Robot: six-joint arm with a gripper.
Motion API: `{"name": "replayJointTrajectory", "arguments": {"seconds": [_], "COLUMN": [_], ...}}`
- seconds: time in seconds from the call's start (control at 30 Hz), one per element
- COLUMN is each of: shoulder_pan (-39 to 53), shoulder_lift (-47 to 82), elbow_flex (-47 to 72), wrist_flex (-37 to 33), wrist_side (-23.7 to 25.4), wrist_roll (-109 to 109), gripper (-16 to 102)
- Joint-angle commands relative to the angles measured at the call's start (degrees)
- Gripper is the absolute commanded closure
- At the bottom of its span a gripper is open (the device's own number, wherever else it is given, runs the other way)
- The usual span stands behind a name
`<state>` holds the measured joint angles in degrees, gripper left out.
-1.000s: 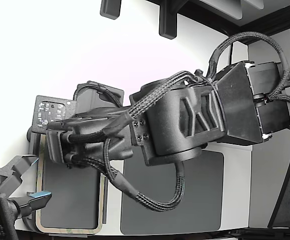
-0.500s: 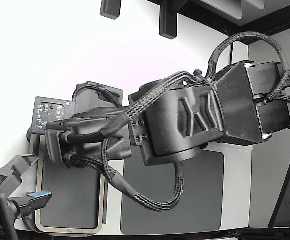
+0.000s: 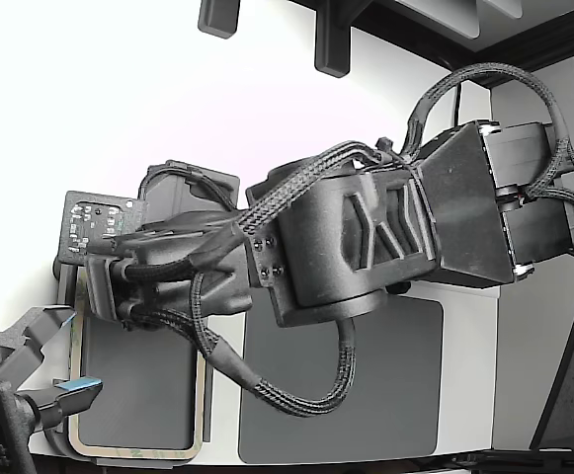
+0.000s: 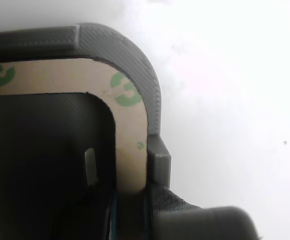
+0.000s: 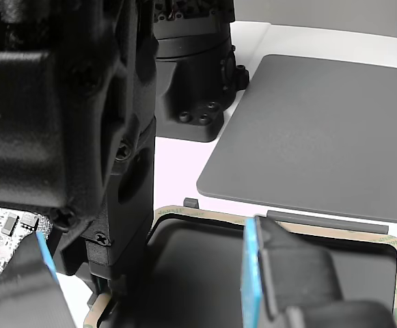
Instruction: Move top rectangular frame to the holder.
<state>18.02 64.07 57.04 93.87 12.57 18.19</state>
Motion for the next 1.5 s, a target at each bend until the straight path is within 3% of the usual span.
{"name": "replayJointTrajectory", "arguments": {"seconds": [0.0, 0.33, 0.4, 0.43, 0.5, 0.53, 0.57, 0.6, 1.07, 1.47], "shoulder_pan": [-0.7, -0.7, -0.6, -0.6, -0.6, -0.6, -0.6, -0.6, 0.4, 2.9], "shoulder_lift": [1.1, 1.1, 1.1, 1.1, 1.1, 1.1, 1.1, 1.1, 2.3, 18.0], "elbow_flex": [-1.4, -1.1, -1.3, -1.3, -1.4, -1.4, -1.4, -1.5, -5.3, 7.4], "wrist_flex": [-0.1, -0.3, -0.3, -0.3, -0.4, -0.4, -0.4, -0.4, 0.9, 0.8], "wrist_side": [0.1, 0.1, 0.1, 0.0, -0.3, -0.3, -0.4, -0.4, 0.0, 2.2], "wrist_roll": [-0.2, 0.0, 0.3, -0.2, -1.8, -1.9, -1.6, -1.0, -2.4, -13.7], "gripper": [96, 96, 89, 78, 39, 25, -8, -14, -14, -14]}}
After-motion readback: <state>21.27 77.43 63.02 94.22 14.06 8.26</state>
